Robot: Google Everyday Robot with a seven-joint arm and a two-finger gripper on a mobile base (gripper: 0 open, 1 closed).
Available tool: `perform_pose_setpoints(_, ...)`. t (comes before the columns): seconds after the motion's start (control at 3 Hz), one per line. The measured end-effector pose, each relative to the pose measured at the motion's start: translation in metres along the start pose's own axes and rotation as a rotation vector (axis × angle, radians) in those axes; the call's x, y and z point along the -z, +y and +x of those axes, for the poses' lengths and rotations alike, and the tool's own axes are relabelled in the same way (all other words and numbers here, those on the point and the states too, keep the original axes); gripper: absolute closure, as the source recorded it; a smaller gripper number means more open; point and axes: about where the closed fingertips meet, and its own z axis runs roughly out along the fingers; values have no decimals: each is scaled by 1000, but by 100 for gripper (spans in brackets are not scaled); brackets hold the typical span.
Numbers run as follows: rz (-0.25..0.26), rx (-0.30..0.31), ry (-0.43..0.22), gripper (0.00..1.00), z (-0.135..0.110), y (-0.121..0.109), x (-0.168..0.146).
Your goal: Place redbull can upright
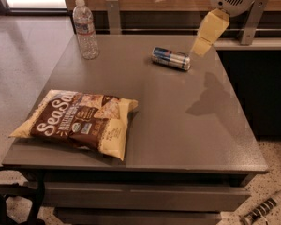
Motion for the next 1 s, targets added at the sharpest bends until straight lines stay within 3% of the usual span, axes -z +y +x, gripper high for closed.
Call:
perform_pose_setpoints(0.67, 54, 51, 61, 0, -25, -15, -25)
perform_pose_setpoints(1.0, 35, 97, 88, 0, -42, -15, -41)
